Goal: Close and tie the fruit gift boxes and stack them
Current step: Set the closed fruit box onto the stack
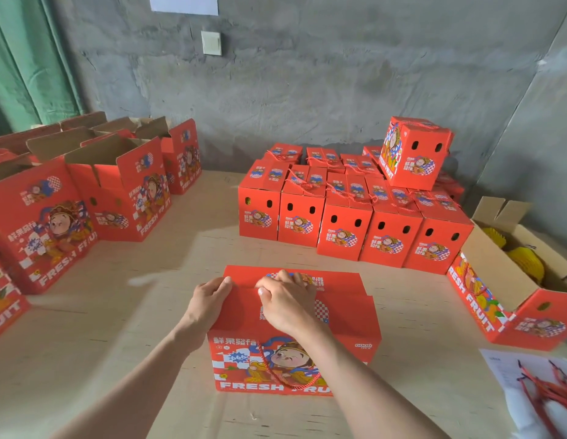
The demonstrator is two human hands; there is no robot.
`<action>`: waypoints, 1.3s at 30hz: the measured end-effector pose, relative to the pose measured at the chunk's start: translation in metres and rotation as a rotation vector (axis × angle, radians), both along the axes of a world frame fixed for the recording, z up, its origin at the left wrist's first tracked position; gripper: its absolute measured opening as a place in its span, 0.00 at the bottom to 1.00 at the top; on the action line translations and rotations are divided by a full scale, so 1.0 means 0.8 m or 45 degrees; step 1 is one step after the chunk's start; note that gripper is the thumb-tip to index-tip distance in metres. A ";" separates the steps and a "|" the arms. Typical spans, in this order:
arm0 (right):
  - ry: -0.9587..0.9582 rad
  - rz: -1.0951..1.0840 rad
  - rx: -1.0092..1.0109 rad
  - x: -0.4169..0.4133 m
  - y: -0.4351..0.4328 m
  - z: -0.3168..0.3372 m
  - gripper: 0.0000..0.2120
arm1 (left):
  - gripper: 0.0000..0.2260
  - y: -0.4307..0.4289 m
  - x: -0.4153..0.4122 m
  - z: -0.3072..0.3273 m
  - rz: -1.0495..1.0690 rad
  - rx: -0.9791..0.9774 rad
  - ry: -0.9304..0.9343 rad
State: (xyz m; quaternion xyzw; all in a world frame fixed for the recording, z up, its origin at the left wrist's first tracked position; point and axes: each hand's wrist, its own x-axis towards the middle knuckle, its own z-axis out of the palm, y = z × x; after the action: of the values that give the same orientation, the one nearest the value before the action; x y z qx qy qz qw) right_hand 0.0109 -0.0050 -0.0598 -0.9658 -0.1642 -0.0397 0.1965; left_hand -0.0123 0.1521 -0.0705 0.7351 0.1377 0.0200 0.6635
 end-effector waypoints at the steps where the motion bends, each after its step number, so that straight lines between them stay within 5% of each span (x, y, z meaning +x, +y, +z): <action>1: 0.025 -0.013 0.007 0.001 0.001 0.001 0.11 | 0.17 -0.004 0.001 0.000 0.051 0.033 -0.027; 13: 0.152 0.149 -0.044 0.007 0.003 0.017 0.15 | 0.19 -0.009 0.006 -0.006 0.187 0.211 -0.108; 20: 0.049 -0.016 0.024 0.006 -0.020 0.016 0.13 | 0.15 -0.004 0.014 -0.021 0.329 0.221 0.078; 25: 0.000 -0.025 0.018 0.007 -0.066 0.014 0.12 | 0.06 -0.004 0.010 -0.016 0.307 0.281 -0.041; 29: -0.180 -0.216 -0.176 -0.012 -0.119 -0.008 0.22 | 0.06 -0.006 -0.001 -0.010 0.221 0.720 -0.298; 34: -0.480 -0.259 0.026 -0.025 -0.147 -0.014 0.19 | 0.27 -0.021 -0.017 0.003 -0.086 1.477 -0.513; 37: -0.526 -0.274 0.015 -0.024 -0.142 -0.016 0.14 | 0.36 -0.044 -0.021 0.005 -0.226 1.582 -0.532; 39: -0.444 -0.260 -0.005 -0.020 -0.141 -0.016 0.14 | 0.35 -0.054 -0.022 0.003 -0.211 1.672 -0.592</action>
State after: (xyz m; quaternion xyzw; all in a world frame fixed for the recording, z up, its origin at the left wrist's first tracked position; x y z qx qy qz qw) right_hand -0.0054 -0.1179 -0.0728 -0.9564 -0.0968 -0.2257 0.1580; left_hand -0.0299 0.1087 -0.0684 0.9686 -0.1048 0.2050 0.0939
